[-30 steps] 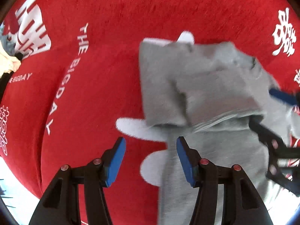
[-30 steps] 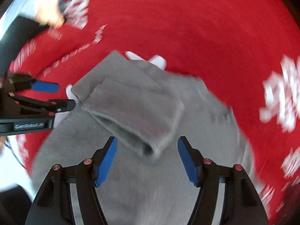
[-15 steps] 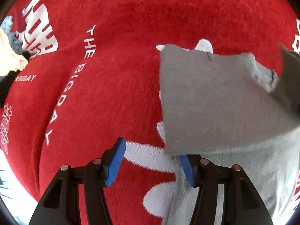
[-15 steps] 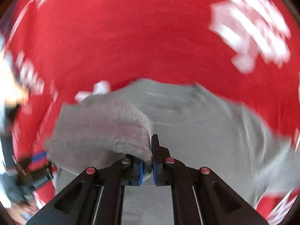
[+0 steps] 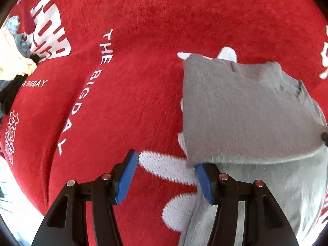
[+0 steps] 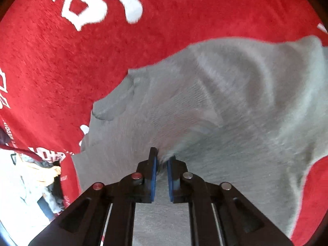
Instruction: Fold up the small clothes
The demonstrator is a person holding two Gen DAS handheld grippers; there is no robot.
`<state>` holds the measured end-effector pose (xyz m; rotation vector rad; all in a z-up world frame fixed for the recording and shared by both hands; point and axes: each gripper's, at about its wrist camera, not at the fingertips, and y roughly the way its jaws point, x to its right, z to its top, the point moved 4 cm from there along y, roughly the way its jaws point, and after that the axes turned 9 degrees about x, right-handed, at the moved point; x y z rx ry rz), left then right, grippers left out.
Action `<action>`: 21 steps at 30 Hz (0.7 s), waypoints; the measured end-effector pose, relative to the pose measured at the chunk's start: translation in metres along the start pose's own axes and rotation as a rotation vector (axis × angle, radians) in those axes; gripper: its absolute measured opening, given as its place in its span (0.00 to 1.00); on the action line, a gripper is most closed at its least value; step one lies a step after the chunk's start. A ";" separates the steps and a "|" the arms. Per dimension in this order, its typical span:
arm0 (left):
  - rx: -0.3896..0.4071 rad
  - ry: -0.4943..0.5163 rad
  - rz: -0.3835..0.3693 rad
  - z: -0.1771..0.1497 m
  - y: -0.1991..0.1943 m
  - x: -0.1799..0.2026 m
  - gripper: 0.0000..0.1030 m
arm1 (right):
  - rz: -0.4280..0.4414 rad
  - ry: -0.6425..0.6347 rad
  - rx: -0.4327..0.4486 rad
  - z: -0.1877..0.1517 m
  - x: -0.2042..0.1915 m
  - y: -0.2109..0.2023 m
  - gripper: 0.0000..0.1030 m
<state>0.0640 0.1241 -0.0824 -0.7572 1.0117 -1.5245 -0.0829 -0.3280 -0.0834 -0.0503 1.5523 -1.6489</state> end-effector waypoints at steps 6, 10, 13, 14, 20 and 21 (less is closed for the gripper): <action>-0.023 0.005 -0.031 -0.011 -0.033 -0.016 0.56 | -0.182 -0.114 0.001 -0.001 0.036 -0.018 0.18; 0.009 -0.016 -0.065 0.013 -0.028 -0.009 0.56 | -0.240 -0.154 0.007 -0.009 0.045 -0.037 0.18; 0.067 -0.010 -0.064 0.046 -0.009 0.007 0.56 | -0.204 -0.218 0.007 -0.014 0.030 -0.043 0.18; 0.075 -0.015 -0.067 0.058 0.002 0.012 0.56 | -0.189 -0.253 0.005 -0.015 0.020 -0.041 0.18; -0.006 -0.066 -0.063 0.087 0.063 0.006 0.56 | -0.128 -0.345 -0.031 -0.017 -0.018 -0.012 0.23; -0.016 -0.057 -0.022 0.086 0.070 0.001 0.56 | -0.134 -0.347 -0.044 -0.018 -0.017 -0.006 0.23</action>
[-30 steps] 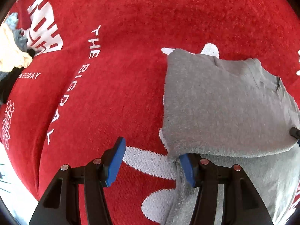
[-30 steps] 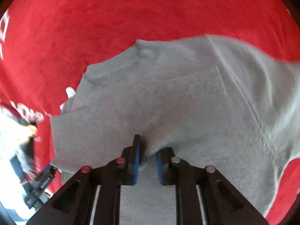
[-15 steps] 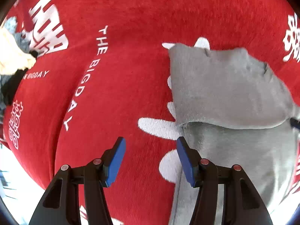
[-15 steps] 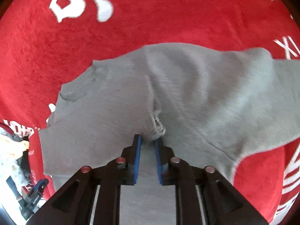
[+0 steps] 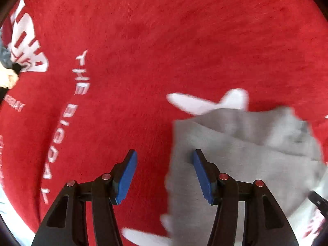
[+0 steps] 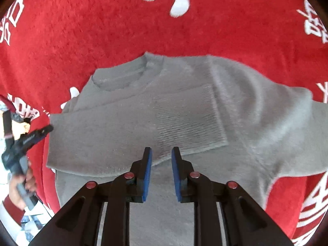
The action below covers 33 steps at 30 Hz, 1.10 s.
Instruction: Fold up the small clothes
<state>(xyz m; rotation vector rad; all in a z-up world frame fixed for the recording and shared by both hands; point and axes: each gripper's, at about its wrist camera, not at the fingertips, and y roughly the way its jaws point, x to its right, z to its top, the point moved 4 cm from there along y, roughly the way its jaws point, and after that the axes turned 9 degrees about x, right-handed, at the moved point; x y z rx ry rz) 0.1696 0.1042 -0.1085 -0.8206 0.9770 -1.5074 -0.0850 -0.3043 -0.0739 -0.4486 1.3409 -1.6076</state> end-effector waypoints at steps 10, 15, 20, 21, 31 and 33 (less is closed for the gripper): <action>-0.014 0.066 -0.027 -0.035 -0.047 -0.006 0.56 | -0.043 0.006 -0.040 -0.017 0.022 -0.005 0.31; -0.050 0.146 -0.094 -0.076 -0.072 0.037 0.56 | -0.032 0.054 -0.053 -0.030 0.033 -0.027 0.43; -0.113 0.175 -0.161 -0.112 -0.080 0.082 0.56 | -0.019 0.086 -0.085 -0.051 0.030 -0.035 0.43; -0.120 0.183 -0.170 -0.117 -0.081 0.088 0.56 | -0.018 0.090 -0.091 -0.056 0.031 -0.036 0.43; -0.150 0.266 -0.184 -0.146 -0.090 0.132 0.56 | -0.007 0.153 -0.108 -0.093 0.058 -0.060 0.43; -0.159 0.270 -0.187 -0.150 -0.090 0.140 0.56 | -0.003 0.172 -0.105 -0.099 0.065 -0.065 0.43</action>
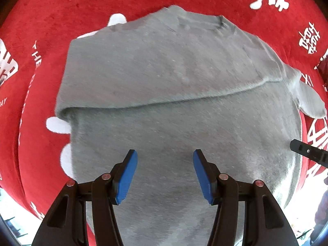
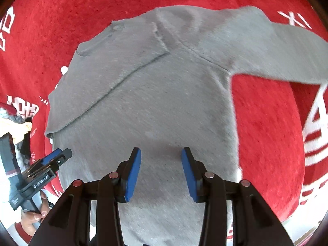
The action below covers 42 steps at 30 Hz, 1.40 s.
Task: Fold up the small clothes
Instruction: 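Move the right tool to the other sleeve cuff and close on it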
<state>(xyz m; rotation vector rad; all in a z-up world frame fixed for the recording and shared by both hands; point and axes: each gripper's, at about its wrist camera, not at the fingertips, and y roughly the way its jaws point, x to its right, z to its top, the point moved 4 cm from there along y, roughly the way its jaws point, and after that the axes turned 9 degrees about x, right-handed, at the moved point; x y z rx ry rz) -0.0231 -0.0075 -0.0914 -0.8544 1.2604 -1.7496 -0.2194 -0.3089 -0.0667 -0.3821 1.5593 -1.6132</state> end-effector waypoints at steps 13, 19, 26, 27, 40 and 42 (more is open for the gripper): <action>0.003 0.002 -0.051 0.023 0.014 0.074 0.56 | 0.078 0.160 0.079 0.016 0.051 -0.015 0.43; -0.014 0.032 -0.030 0.026 0.027 0.097 0.56 | 0.055 0.223 0.138 0.033 0.092 -0.026 0.44; -0.002 0.047 -0.021 0.045 0.041 0.138 0.56 | 0.086 0.387 0.189 0.040 0.148 -0.034 0.54; 0.003 0.056 -0.024 0.047 0.041 0.145 0.56 | 0.090 0.404 0.197 0.041 0.155 -0.036 0.54; 0.080 0.087 -0.073 0.113 0.073 0.248 0.56 | 0.165 0.708 0.387 0.074 0.266 -0.062 0.54; 0.093 0.093 -0.075 0.116 0.078 0.261 0.56 | 0.185 0.747 0.426 0.080 0.279 -0.067 0.54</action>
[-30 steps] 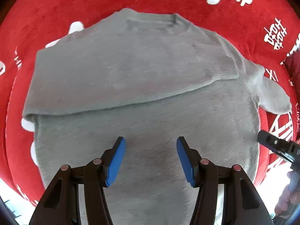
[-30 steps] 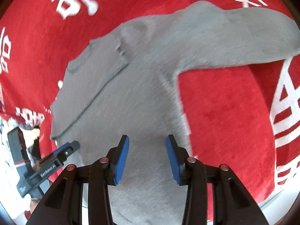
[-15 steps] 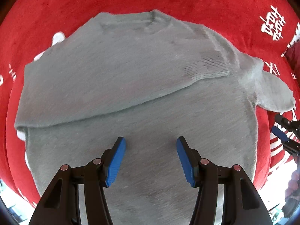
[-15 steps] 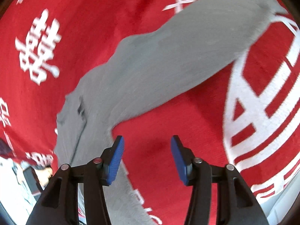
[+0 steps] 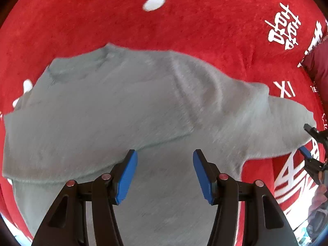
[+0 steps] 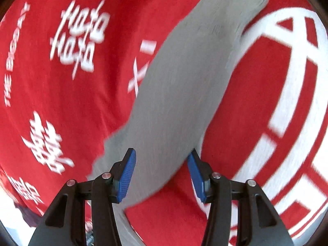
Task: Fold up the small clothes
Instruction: 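Move the right tool to the other sleeve cuff and close on it, then fold the held sleeve across the body with the right tool, release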
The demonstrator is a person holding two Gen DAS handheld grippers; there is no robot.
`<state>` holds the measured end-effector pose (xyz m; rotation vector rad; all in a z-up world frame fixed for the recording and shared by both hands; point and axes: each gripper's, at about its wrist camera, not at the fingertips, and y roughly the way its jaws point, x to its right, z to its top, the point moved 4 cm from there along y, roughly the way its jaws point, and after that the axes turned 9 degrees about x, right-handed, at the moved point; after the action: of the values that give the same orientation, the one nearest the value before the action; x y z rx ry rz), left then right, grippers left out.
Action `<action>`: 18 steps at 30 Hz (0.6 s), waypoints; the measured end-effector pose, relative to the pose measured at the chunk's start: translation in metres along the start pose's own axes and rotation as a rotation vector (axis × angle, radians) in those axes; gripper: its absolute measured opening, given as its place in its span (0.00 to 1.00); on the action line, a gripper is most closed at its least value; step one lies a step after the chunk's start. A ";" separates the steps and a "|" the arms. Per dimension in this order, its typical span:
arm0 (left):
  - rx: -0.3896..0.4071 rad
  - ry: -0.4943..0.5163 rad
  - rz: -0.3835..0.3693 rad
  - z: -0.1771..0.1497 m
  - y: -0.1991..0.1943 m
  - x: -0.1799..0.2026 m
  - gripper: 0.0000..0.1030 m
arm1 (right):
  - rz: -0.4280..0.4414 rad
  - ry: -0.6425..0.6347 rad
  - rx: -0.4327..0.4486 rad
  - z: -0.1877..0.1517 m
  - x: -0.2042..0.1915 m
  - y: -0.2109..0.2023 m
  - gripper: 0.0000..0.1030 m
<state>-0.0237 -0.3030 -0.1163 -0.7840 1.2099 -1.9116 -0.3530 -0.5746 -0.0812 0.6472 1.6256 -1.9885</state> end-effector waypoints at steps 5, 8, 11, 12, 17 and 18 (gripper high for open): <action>0.031 0.019 -0.008 0.016 0.013 0.024 0.56 | 0.052 0.071 0.028 0.024 0.001 0.005 0.54; 0.049 0.045 0.000 0.024 0.025 0.040 0.56 | 0.049 0.098 0.011 0.029 0.003 0.009 0.34; 0.057 0.106 0.030 0.017 0.030 0.043 0.67 | 0.047 0.149 -0.005 0.029 0.010 0.014 0.07; 0.056 0.132 0.028 0.018 0.037 0.052 0.70 | 0.063 0.162 -0.002 0.028 0.011 0.014 0.07; 0.053 0.203 0.026 0.018 0.047 0.068 0.74 | 0.194 0.101 -0.021 0.024 -0.022 0.009 0.06; 0.048 0.201 0.019 0.019 0.046 0.067 0.74 | 0.218 0.071 -0.032 0.021 -0.034 0.009 0.06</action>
<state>-0.0333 -0.3812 -0.1447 -0.5634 1.2810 -2.0341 -0.3219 -0.5947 -0.0626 0.8531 1.5517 -1.7980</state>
